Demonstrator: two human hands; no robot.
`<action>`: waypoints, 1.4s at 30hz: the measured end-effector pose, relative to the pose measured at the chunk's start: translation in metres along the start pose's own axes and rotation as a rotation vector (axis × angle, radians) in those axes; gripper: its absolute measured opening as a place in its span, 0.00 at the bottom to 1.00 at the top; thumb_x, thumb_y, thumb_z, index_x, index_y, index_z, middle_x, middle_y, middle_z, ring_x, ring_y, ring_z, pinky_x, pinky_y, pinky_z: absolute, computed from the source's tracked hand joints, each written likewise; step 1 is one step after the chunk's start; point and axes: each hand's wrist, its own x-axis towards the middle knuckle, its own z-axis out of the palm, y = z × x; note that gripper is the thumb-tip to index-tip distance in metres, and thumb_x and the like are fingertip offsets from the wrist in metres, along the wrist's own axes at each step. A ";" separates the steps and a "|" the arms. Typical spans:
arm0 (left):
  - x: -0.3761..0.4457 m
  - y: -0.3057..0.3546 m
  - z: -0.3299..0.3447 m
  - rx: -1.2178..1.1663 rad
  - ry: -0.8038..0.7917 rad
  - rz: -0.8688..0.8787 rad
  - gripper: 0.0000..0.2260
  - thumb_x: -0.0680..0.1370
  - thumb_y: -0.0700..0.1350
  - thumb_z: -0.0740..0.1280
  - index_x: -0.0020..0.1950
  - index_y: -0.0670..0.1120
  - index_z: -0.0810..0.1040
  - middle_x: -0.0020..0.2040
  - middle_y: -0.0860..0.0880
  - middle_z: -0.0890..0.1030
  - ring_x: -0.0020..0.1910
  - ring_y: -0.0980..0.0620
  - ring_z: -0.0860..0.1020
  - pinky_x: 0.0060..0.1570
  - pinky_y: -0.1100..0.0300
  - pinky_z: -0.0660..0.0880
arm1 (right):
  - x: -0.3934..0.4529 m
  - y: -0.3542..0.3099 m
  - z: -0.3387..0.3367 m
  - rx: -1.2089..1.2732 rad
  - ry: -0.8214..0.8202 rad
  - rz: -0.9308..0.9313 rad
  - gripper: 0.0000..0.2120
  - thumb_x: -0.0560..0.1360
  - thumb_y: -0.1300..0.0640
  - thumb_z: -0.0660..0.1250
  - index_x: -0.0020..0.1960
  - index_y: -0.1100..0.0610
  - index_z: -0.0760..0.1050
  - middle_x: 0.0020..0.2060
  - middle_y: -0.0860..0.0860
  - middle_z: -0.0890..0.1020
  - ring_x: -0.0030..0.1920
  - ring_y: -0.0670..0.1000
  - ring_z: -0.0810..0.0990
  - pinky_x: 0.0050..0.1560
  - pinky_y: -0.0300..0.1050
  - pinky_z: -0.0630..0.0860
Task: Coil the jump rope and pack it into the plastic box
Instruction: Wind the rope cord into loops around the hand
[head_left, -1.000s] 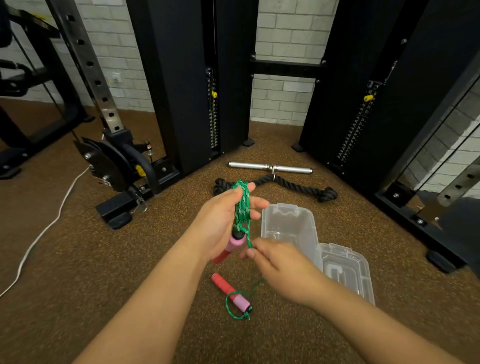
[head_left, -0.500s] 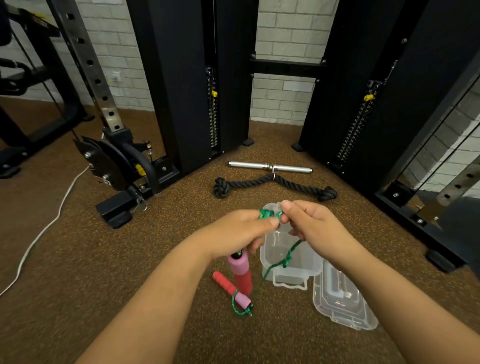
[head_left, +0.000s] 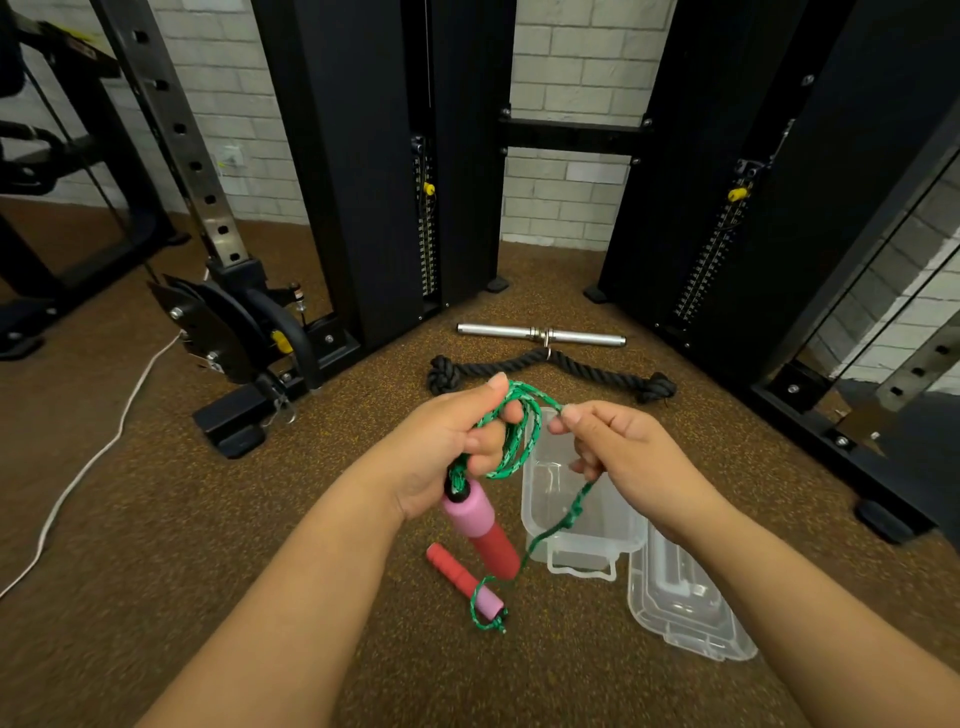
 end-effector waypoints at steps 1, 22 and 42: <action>0.001 0.000 0.000 -0.027 -0.004 0.002 0.15 0.77 0.55 0.60 0.41 0.45 0.74 0.22 0.55 0.62 0.23 0.58 0.60 0.27 0.65 0.59 | 0.000 0.000 0.000 0.010 0.036 0.013 0.14 0.77 0.49 0.61 0.40 0.55 0.79 0.24 0.45 0.68 0.26 0.44 0.69 0.49 0.53 0.78; 0.003 -0.019 -0.003 0.679 0.152 -0.231 0.48 0.63 0.80 0.36 0.61 0.53 0.78 0.59 0.52 0.76 0.56 0.53 0.74 0.46 0.62 0.69 | -0.018 -0.010 0.019 -0.291 -0.229 -0.173 0.13 0.78 0.48 0.59 0.38 0.50 0.76 0.32 0.49 0.78 0.31 0.43 0.73 0.36 0.40 0.71; -0.002 0.001 -0.002 0.108 -0.024 -0.015 0.16 0.77 0.53 0.60 0.48 0.43 0.80 0.24 0.54 0.62 0.26 0.56 0.62 0.34 0.62 0.62 | 0.000 0.003 0.003 -0.132 -0.040 -0.015 0.13 0.79 0.52 0.59 0.42 0.57 0.77 0.24 0.41 0.73 0.29 0.42 0.70 0.38 0.42 0.71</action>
